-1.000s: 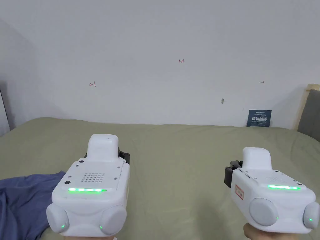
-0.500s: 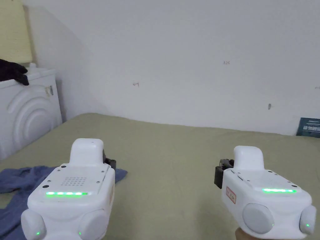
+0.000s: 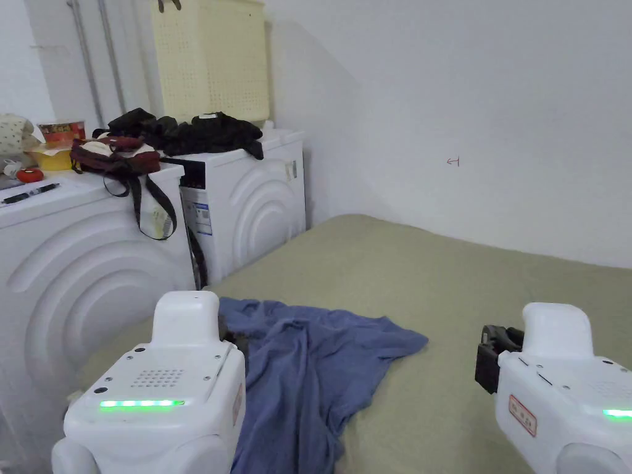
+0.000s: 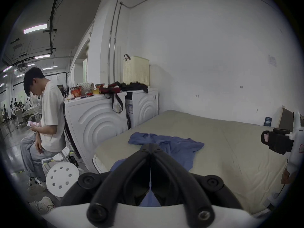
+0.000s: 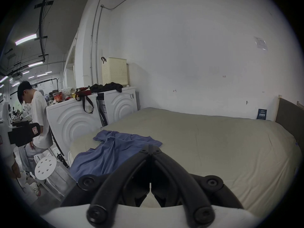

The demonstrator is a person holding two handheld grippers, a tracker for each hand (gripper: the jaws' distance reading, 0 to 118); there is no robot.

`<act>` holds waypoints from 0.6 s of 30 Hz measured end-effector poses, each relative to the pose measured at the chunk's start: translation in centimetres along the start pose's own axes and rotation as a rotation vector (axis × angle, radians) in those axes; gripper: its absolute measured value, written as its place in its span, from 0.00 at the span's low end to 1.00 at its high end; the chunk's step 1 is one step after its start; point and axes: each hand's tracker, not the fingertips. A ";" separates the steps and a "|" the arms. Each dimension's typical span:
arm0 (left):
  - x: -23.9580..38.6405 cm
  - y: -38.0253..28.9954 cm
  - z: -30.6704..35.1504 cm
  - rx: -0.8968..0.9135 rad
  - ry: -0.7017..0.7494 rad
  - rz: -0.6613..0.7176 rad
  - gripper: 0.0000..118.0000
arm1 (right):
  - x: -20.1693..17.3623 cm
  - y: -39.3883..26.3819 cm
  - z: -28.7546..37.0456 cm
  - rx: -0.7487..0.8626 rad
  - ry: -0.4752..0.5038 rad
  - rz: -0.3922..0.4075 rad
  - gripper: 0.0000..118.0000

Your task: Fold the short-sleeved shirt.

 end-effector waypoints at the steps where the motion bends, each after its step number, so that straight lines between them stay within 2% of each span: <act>1: 0.1 0.0 -1.0 -0.033 -0.024 -0.009 0.00 | 0.3 -0.1 -0.2 -0.006 -0.003 0.004 0.01; 6: 2.0 1.7 -10.9 -0.281 -0.210 -0.053 0.00 | 2.6 -0.8 -1.0 -0.039 -0.039 -0.002 0.01; 9: 4.4 3.1 -19.2 -0.503 -0.256 -0.061 0.01 | 4.6 -1.4 -1.1 -0.062 -0.064 -0.009 0.01; 10: 5.7 3.2 -21.9 -0.554 -0.253 -0.114 0.04 | 5.4 -1.6 -1.1 -0.070 -0.074 -0.020 0.01; 11: 6.4 3.3 -24.4 -0.606 -0.301 -0.134 0.19 | 6.1 -1.8 -1.1 -0.078 -0.087 -0.033 0.01; 13: 8.1 2.5 -30.3 -0.719 -0.329 -0.142 0.85 | 7.9 -2.3 -1.2 -0.097 -0.111 -0.049 0.01; 14: 9.2 1.8 -31.2 -0.771 -0.336 -0.147 1.00 | 8.7 -2.5 -1.3 -0.106 -0.118 -0.057 0.01; 15: 9.8 1.5 -32.6 -0.727 -0.343 -0.131 1.00 | 9.5 -2.7 -1.3 -0.119 -0.125 -0.065 0.01; 18: 11.5 -1.3 -35.5 -0.795 -0.220 -0.219 1.00 | 11.6 -3.7 -1.5 -0.145 -0.157 -0.080 0.02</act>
